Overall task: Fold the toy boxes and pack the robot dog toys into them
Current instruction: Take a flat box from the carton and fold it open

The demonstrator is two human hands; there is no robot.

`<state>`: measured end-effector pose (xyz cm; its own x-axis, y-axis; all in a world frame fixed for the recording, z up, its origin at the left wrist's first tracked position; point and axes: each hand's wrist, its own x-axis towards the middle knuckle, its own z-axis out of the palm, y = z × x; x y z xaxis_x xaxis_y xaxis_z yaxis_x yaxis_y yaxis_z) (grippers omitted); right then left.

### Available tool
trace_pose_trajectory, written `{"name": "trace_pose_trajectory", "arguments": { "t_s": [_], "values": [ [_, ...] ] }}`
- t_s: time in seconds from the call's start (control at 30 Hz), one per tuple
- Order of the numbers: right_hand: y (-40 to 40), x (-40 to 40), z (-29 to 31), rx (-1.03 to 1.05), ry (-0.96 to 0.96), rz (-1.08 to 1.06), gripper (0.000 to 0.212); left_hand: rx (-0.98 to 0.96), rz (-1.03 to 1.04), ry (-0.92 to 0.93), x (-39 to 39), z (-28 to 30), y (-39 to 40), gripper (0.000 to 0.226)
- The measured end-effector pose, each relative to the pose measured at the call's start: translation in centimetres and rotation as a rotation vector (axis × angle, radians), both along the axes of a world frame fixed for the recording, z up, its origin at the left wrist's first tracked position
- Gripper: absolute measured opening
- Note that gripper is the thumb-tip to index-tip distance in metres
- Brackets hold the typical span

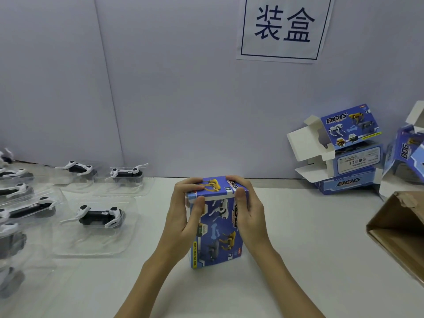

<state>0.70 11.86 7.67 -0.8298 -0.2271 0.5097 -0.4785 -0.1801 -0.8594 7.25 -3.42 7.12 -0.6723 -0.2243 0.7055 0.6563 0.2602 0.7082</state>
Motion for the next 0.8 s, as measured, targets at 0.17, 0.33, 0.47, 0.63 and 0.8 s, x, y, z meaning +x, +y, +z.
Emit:
{"name": "trace_pose_trajectory", "arguments": {
  "t_s": [0.17,0.33,0.47,0.63,0.8],
  "values": [
    [0.1,0.3,-0.2,-0.094,-0.072,0.094,0.073,-0.092,0.057,0.083,0.1,-0.6,-0.3,0.044],
    [0.1,0.6,-0.1,-0.166,-0.077,0.072,0.033,-0.079,0.16,0.09,0.0,-0.6,-0.1,0.032],
    [-0.1,0.6,-0.1,-0.057,0.028,0.027,0.029,-0.135,0.176,0.089,0.3,-0.5,0.0,0.035],
    [0.8,-0.2,0.0,0.143,0.275,-0.088,0.031,-0.227,0.211,0.015,0.9,0.0,-1.3,0.023],
    [0.9,-0.4,-0.4,0.16,0.348,-0.165,0.028,-0.409,0.358,0.231,0.1,-0.1,-0.9,0.04]
  ]
}}
